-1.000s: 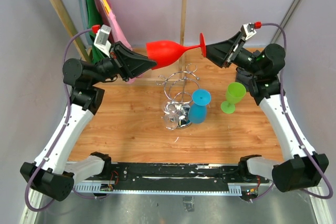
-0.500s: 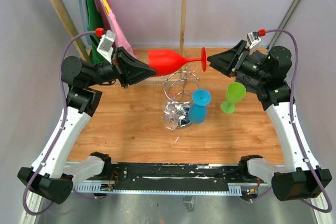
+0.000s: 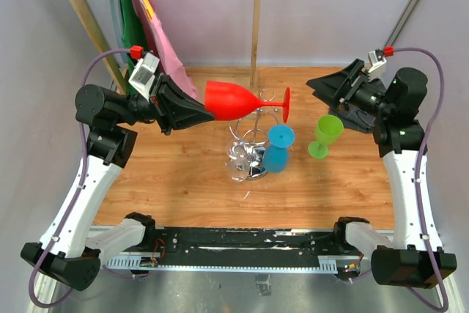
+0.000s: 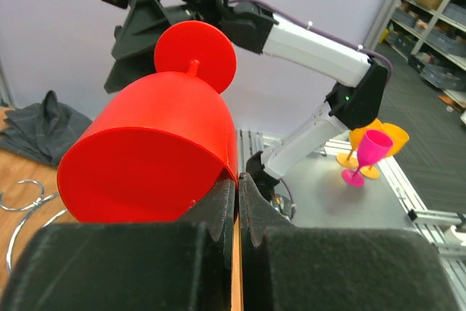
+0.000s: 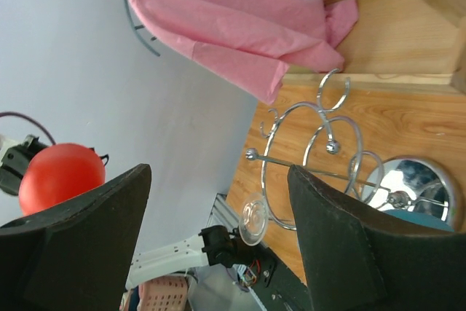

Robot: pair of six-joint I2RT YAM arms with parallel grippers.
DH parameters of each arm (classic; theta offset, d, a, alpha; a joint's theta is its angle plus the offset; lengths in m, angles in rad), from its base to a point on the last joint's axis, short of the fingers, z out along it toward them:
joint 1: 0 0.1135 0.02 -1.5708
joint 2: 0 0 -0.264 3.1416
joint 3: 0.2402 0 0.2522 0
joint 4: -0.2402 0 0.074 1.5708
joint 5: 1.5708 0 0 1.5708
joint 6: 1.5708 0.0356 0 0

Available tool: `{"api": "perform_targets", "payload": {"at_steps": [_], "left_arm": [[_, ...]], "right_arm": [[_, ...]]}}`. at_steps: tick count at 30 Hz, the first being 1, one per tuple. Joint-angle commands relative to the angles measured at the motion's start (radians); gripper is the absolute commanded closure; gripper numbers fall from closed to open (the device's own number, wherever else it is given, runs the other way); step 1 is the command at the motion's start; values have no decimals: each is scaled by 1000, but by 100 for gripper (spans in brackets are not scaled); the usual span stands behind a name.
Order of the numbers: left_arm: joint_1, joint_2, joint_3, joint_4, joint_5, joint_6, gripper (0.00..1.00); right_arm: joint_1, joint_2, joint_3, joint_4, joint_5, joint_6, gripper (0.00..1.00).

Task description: Take the wine glass off the wine glass rack

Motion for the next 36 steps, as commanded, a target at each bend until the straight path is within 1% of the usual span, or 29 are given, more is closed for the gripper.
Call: {"api": "perform_targets", "payload": {"at_steps": [1, 5, 7, 8, 9, 10, 11, 12, 14, 16, 19, 21, 22, 25, 28, 32, 36], "left_arm": [[-9, 15, 39, 19, 83, -11, 100], [-11, 27, 52, 14, 32, 4, 100], [-11, 36, 74, -30, -25, 66, 100], [-11, 41, 93, -76, -72, 115, 100], [-22, 51, 132, -162, -136, 200, 100], [-38, 67, 171, -284, -197, 284, 100], [-51, 84, 209, -346, -251, 345, 100], [-57, 106, 240, -370, -283, 375, 100], [-67, 141, 279, -408, -308, 415, 100], [-100, 189, 339, -472, -314, 484, 100], [-199, 289, 476, -600, -336, 616, 100], [-268, 360, 564, -691, -351, 673, 100], [-309, 399, 607, -726, -365, 697, 100], [-435, 503, 714, -822, -416, 773, 100], [-543, 565, 762, -888, -481, 845, 100], [-640, 642, 832, -986, -542, 894, 100], [-702, 664, 821, -1014, -573, 917, 100]], "right_arm": [[-94, -24, 101, -192, -25, -149, 22], [-147, -27, 151, -298, -33, -229, 22], [-167, -32, 154, -315, -39, -237, 21], [-174, -34, 153, -317, -40, -239, 21], [-177, -37, 153, -321, -42, -239, 21], [-183, -38, 154, -326, -43, -242, 21], [-190, -39, 159, -334, -43, -246, 21], [-195, -39, 163, -345, -43, -252, 21], [-209, -36, 180, -373, -41, -269, 20], [-227, -29, 212, -428, -24, -302, 19], [-262, -5, 303, -565, 35, -403, 12], [-278, 13, 365, -668, 104, -475, 3], [-282, 19, 398, -722, 158, -513, 1], [-292, 21, 459, -833, 345, -598, 2], [-307, 7, 509, -909, 527, -659, 2], [-315, -36, 551, -974, 756, -695, 2], [-315, -88, 570, -1010, 949, -709, 2]]}}
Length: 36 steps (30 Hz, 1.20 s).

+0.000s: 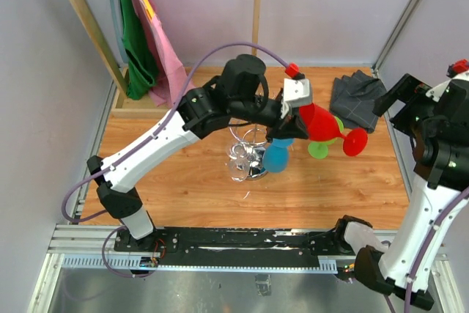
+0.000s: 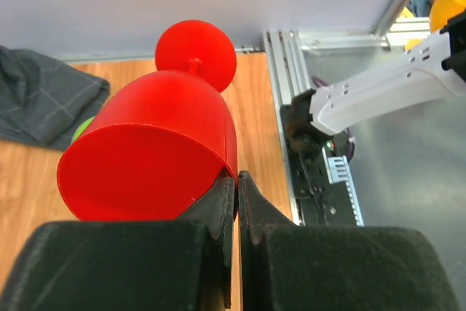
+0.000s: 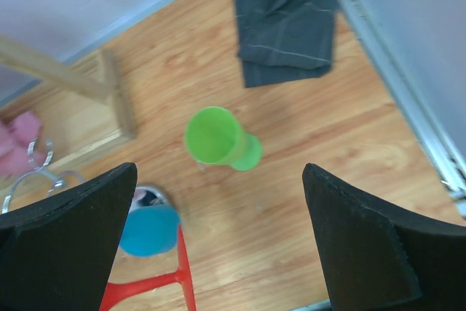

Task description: Take the wine glass off the wine glass rack

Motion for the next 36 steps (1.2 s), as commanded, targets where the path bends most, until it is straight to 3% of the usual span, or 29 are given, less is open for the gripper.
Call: {"api": "perform_targets", "payload": {"at_steps": [1, 10, 20, 36], "left_arm": [[-61, 4, 21, -65, -60, 70, 100], [-178, 126, 88, -177, -176, 168, 100], [-268, 371, 182, -265, -411, 260, 100], [-321, 510, 232, -335, -505, 339, 100]], "right_arm": [[-15, -75, 45, -91, 322, -64, 2], [-15, -136, 107, -125, 640, -88, 2], [-15, -162, 98, -149, 669, -117, 2], [-15, -169, 126, -178, 659, -106, 2]]}}
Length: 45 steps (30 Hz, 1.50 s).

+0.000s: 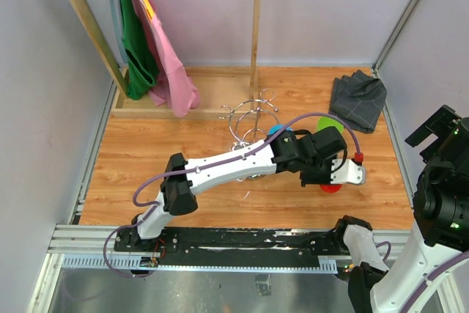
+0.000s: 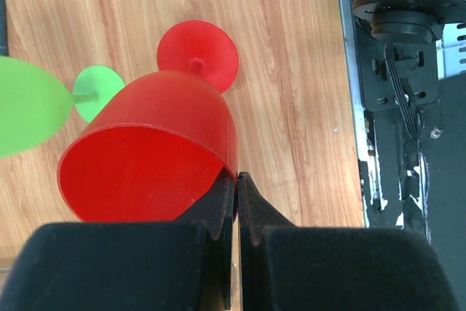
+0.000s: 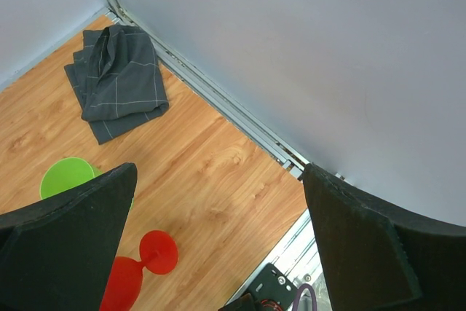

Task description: Take the wine glass off the wine glass rack

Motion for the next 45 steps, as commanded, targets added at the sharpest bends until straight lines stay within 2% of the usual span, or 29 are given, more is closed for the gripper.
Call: {"api": "perform_targets", "payload": {"at_steps": [1, 11, 26, 30, 34, 36, 42, 45], "left_arm": [[-30, 53, 55, -34, -37, 52, 100], [-40, 66, 54, -159, -67, 142, 100], [-40, 74, 44, -191, -18, 180, 98], [-40, 75, 43, -194, -3, 191, 90], [-40, 83, 70, -193, -12, 191, 67], [-40, 84, 79, -193, -16, 194, 60], [-40, 80, 82, -193, -26, 201, 59], [-40, 80, 85, -193, -31, 200, 53]], "right_arm": [[-15, -11, 26, -17, 14, -3, 2], [-15, -32, -8, -17, -7, 14, 2], [-15, -30, -17, -8, -31, 25, 2], [-15, -33, -19, -8, -36, 28, 2], [-15, -35, -25, -8, -42, 30, 2], [-15, -35, -29, -7, -47, 35, 2], [-15, -31, -33, 2, -61, 40, 2], [-15, -30, -34, 2, -66, 40, 2]]}}
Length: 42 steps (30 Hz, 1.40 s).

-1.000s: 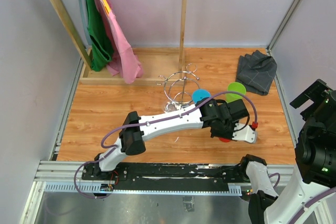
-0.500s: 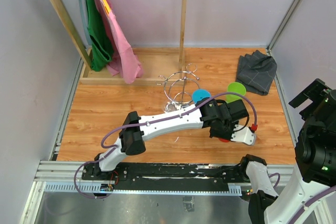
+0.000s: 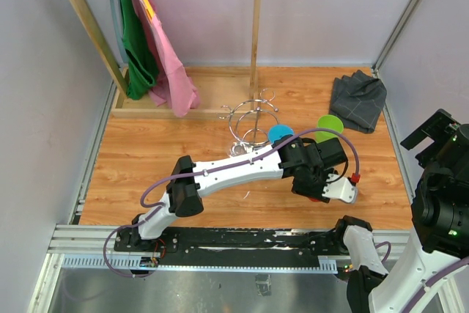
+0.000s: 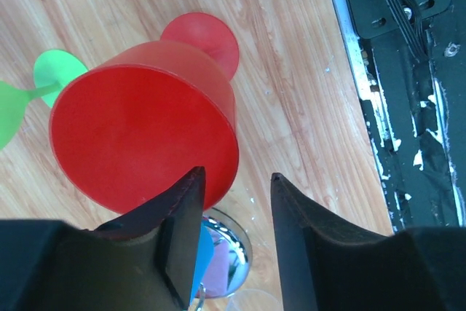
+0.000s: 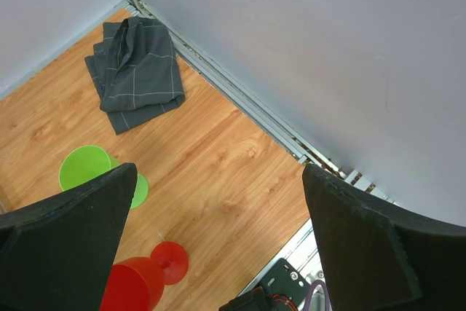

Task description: Take the wine glass off the wine glass rack

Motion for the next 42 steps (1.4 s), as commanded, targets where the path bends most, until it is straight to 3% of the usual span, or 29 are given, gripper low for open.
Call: {"api": "perform_targets", "payload": {"at_steps": [1, 8, 16, 22, 28, 37, 42], "left_arm": [[-7, 10, 37, -10, -4, 10, 49], [-7, 18, 76, -8, -6, 9, 23], [-7, 5, 139, -5, -10, -6, 1], [-7, -24, 244, 2, -29, -40, 1], [-7, -149, 229, 96, -84, -91, 1], [13, -477, -13, 368, -334, -175, 1], [181, -606, -83, 411, -381, -279, 1]], "right_arm": [[-15, -2, -10, 9, -14, 13, 2], [-14, -8, -18, 11, -17, 13, 2], [-14, -1, -9, 10, -21, 10, 2], [-15, 27, 22, 10, -57, 13, 2], [-15, 104, 77, 13, -192, 27, 2], [-15, 333, 182, -9, -660, 76, 1], [-16, 332, 20, 48, -933, 186, 9]]}}
